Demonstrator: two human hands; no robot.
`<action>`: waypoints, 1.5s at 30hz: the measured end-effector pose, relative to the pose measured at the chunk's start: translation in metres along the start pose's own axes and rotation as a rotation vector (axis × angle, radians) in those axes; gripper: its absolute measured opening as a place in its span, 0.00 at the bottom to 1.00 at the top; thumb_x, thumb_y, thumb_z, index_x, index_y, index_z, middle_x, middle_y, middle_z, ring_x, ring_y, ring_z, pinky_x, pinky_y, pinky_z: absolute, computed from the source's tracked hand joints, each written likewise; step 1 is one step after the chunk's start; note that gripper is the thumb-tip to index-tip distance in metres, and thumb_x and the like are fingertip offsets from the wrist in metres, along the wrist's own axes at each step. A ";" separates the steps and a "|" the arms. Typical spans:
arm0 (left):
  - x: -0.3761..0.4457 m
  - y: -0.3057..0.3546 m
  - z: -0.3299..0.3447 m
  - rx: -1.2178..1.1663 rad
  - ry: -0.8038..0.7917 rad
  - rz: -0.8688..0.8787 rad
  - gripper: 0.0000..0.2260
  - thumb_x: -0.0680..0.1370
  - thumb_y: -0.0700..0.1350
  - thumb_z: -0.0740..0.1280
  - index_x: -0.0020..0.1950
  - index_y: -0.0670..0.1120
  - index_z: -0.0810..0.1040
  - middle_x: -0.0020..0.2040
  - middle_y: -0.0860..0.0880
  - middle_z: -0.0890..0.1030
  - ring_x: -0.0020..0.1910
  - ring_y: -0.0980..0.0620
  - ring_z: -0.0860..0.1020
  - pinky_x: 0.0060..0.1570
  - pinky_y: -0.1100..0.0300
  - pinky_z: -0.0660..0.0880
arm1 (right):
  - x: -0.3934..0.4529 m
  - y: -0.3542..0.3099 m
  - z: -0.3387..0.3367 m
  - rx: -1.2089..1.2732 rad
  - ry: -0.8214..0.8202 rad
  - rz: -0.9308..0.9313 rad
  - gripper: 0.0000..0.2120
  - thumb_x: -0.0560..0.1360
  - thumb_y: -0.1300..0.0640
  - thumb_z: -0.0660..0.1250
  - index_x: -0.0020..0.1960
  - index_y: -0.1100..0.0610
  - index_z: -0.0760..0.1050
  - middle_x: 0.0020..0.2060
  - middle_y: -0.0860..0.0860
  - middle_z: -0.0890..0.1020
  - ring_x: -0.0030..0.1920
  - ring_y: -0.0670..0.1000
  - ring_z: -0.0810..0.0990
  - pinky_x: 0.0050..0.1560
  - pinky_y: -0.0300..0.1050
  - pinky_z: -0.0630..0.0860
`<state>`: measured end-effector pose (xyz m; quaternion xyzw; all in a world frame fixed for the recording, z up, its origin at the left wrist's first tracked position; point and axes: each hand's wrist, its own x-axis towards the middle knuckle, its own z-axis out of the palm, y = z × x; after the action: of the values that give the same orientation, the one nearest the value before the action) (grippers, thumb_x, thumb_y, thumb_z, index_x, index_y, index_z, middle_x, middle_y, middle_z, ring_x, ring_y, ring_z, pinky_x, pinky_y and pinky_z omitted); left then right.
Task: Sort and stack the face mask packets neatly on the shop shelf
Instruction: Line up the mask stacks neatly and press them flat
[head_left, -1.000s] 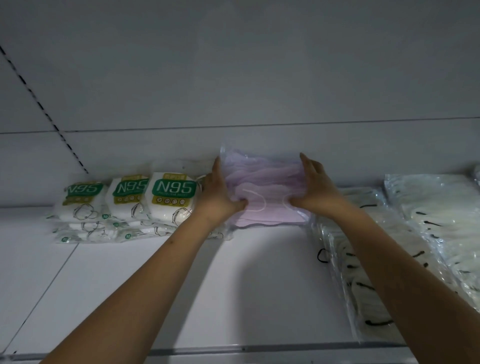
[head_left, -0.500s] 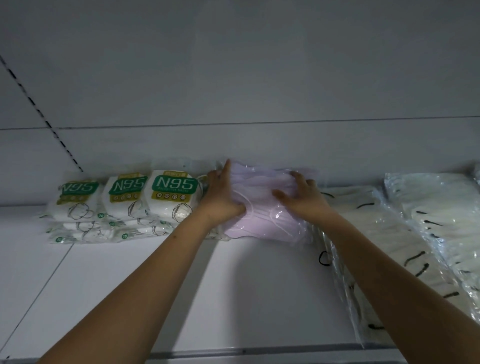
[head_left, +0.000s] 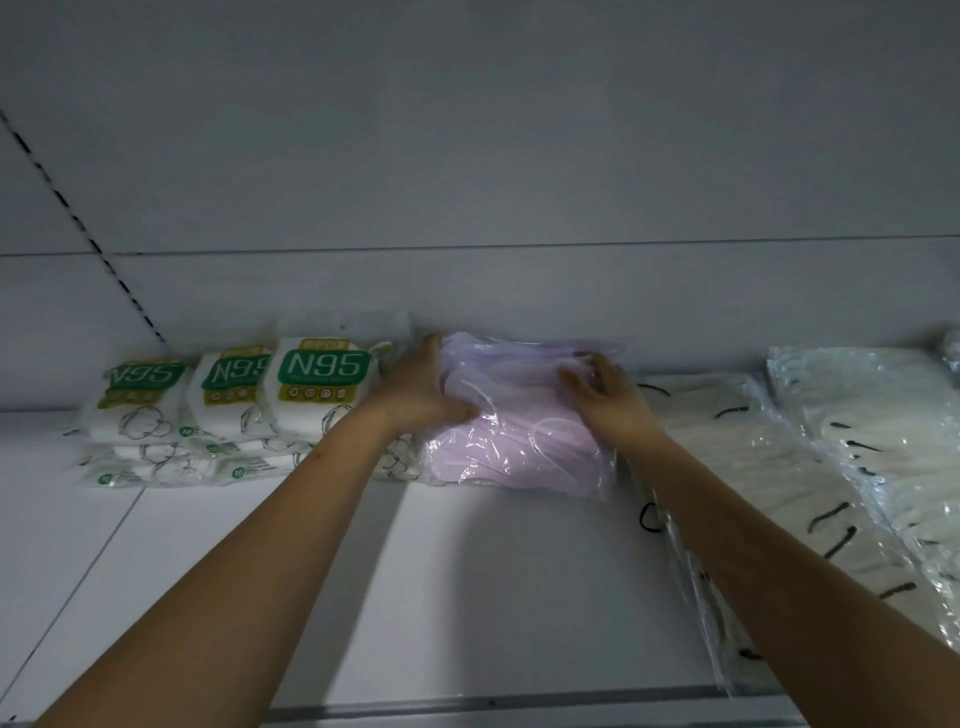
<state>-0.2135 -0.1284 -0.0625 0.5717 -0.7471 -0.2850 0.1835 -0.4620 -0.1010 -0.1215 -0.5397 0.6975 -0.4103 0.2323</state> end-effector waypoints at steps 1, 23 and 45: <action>0.001 -0.001 -0.001 0.002 -0.007 0.007 0.40 0.67 0.48 0.80 0.73 0.46 0.63 0.65 0.48 0.75 0.64 0.46 0.75 0.61 0.52 0.75 | 0.004 0.006 -0.002 -0.060 0.152 0.024 0.22 0.77 0.46 0.69 0.65 0.58 0.73 0.58 0.60 0.77 0.55 0.59 0.78 0.57 0.47 0.74; 0.000 -0.008 0.002 -0.113 -0.122 0.078 0.47 0.67 0.48 0.81 0.78 0.51 0.55 0.69 0.56 0.67 0.68 0.57 0.68 0.60 0.65 0.69 | 0.040 -0.001 -0.026 0.307 -0.304 0.292 0.29 0.74 0.31 0.63 0.51 0.55 0.84 0.43 0.50 0.84 0.39 0.46 0.81 0.41 0.39 0.75; -0.024 -0.015 0.040 -0.081 0.141 0.175 0.55 0.69 0.46 0.80 0.82 0.47 0.43 0.79 0.44 0.58 0.77 0.48 0.60 0.67 0.66 0.57 | 0.039 -0.068 -0.011 -0.549 -0.537 -0.289 0.37 0.66 0.21 0.57 0.45 0.55 0.78 0.42 0.51 0.81 0.46 0.53 0.79 0.49 0.48 0.73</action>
<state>-0.2195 -0.0991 -0.1020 0.5149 -0.7673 -0.2569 0.2830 -0.4441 -0.1401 -0.0549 -0.7620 0.6126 -0.0820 0.1934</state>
